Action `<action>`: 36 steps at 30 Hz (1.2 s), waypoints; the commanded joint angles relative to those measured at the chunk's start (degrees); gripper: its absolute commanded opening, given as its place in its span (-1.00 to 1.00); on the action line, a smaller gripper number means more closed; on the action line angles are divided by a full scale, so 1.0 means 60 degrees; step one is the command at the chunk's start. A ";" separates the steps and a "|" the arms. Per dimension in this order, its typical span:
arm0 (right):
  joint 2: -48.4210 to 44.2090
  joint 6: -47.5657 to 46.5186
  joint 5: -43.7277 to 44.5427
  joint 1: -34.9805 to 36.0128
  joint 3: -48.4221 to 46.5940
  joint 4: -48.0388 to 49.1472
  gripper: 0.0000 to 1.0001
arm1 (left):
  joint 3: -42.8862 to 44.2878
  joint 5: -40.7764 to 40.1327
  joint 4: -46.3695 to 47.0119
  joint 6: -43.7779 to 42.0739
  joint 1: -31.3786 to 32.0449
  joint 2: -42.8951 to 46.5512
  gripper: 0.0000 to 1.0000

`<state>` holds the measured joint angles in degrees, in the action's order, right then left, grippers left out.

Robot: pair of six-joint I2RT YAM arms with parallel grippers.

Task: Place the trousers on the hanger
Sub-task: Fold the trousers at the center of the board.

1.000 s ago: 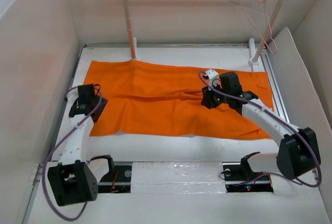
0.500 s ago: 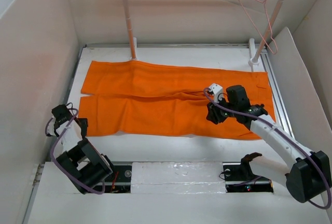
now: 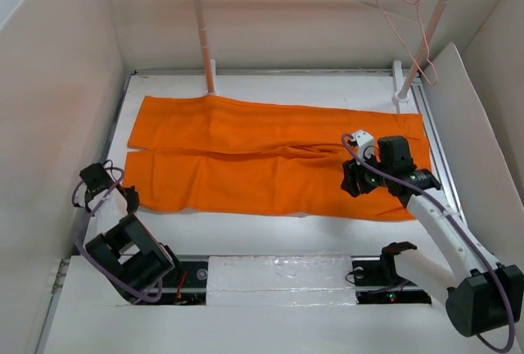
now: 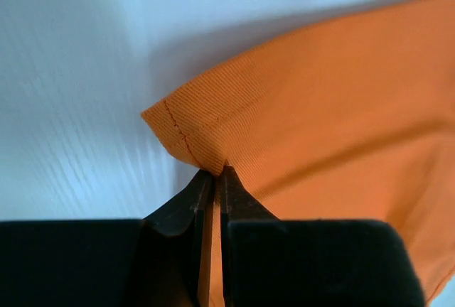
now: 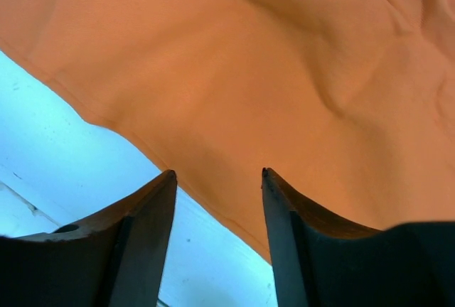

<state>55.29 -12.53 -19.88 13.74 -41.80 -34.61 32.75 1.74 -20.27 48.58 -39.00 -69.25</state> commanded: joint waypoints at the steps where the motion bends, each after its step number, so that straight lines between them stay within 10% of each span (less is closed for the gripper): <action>1: -0.0338 0.0200 0.0003 -0.0400 -0.0401 -0.0838 0.15 | 0.1294 -0.0158 -0.1001 -0.1050 -0.0003 0.1903 -1.00; 13: 0.0204 0.1150 0.1711 -0.1233 -0.0809 -0.2522 0.14 | 0.4690 -0.0570 -0.2466 -0.2045 0.1929 0.2724 -1.00; 28: 0.2473 0.2513 0.3695 -0.9473 -0.1061 -0.2260 0.11 | 0.3185 0.1585 -0.0958 -0.1769 0.4961 0.4174 -1.00; 36: 0.3176 0.3553 0.5174 -0.9965 -0.0811 -0.1951 0.16 | 0.3680 0.0667 -0.1380 -0.2030 0.5241 0.3927 -1.00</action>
<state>73.28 5.65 8.01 -45.78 -46.63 -47.57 51.27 9.47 -29.54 37.93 -7.81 -44.95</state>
